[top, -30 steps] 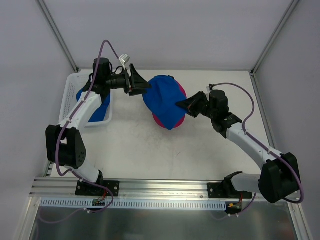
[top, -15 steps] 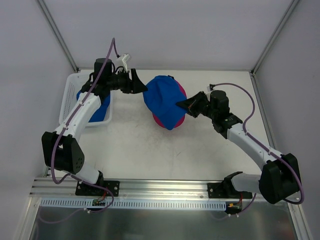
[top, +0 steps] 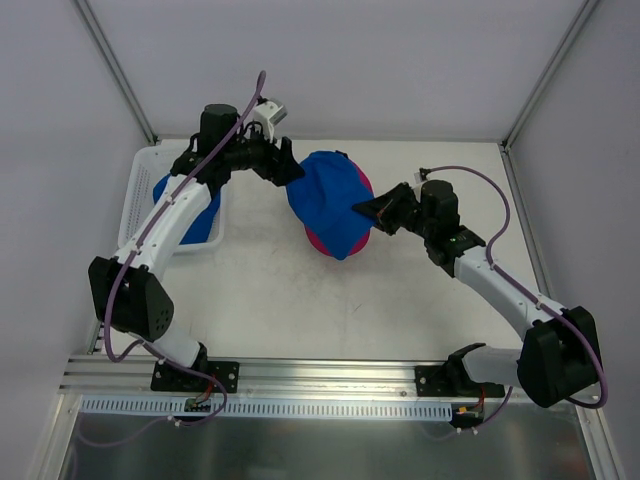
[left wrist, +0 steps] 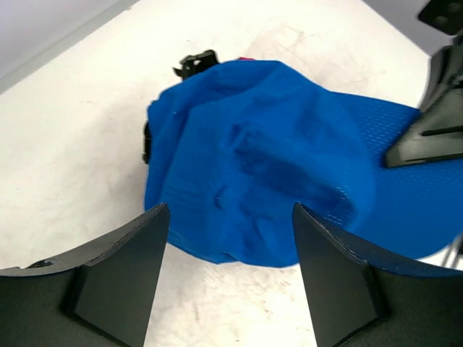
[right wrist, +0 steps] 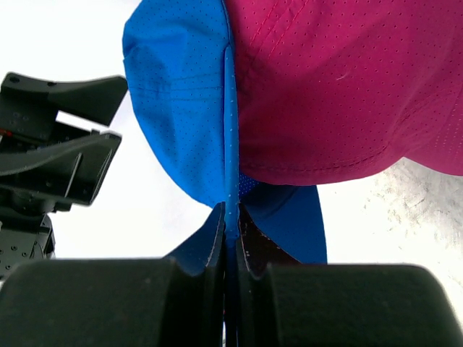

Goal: Stack the hats

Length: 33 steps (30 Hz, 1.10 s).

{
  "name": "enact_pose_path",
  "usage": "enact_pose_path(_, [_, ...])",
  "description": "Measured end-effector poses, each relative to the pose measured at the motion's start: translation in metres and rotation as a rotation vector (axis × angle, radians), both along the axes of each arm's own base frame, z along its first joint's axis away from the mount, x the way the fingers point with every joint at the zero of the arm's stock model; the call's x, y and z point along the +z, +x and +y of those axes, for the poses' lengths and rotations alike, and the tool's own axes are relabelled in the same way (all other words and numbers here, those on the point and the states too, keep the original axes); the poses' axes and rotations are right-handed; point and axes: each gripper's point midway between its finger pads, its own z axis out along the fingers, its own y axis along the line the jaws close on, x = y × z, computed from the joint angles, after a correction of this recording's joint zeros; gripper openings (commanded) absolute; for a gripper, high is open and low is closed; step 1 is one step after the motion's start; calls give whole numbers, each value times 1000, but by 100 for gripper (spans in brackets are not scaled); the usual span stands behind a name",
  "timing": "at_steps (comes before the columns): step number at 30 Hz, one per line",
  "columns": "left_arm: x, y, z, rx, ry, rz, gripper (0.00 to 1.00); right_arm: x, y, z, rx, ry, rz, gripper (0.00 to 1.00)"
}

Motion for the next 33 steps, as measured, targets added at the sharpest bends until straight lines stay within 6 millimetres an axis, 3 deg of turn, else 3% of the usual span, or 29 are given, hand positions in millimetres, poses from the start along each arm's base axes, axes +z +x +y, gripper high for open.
enact_pose_path(8, [-19, 15, -7, -5, 62, 4, 63, -1, 1, 0, 1, 1, 2, 7])
enact_pose_path(13, [-30, 11, -11, -20, 76, 40, 51, -3, 1, -1, 1, -1, 8, 9])
enact_pose_path(16, [-34, 11, -12, -24, 78, 54, 30, -3, 2, -1, 1, -1, 7, 13])
enact_pose_path(17, [-35, 11, -12, -25, 78, 59, 19, -3, 2, -1, 1, -2, 8, 14])
enact_pose_path(20, [-37, 10, -12, -26, 81, 71, 5, -3, 2, -1, 3, -6, 4, 17])
enact_pose_path(21, [-35, 11, -12, -25, 78, 72, 0, -3, 2, -1, 3, -8, 1, 20])
enact_pose_path(26, [-9, 18, -15, -22, 59, 22, 0, -9, 1, -3, 9, -26, -7, 27])
enact_pose_path(30, [15, 18, -20, -40, 38, -25, 0, -11, -1, -4, 31, -48, -28, 45])
enact_pose_path(33, [28, 15, -27, -67, 34, -61, 0, -11, -4, -4, 53, -66, -61, 48])
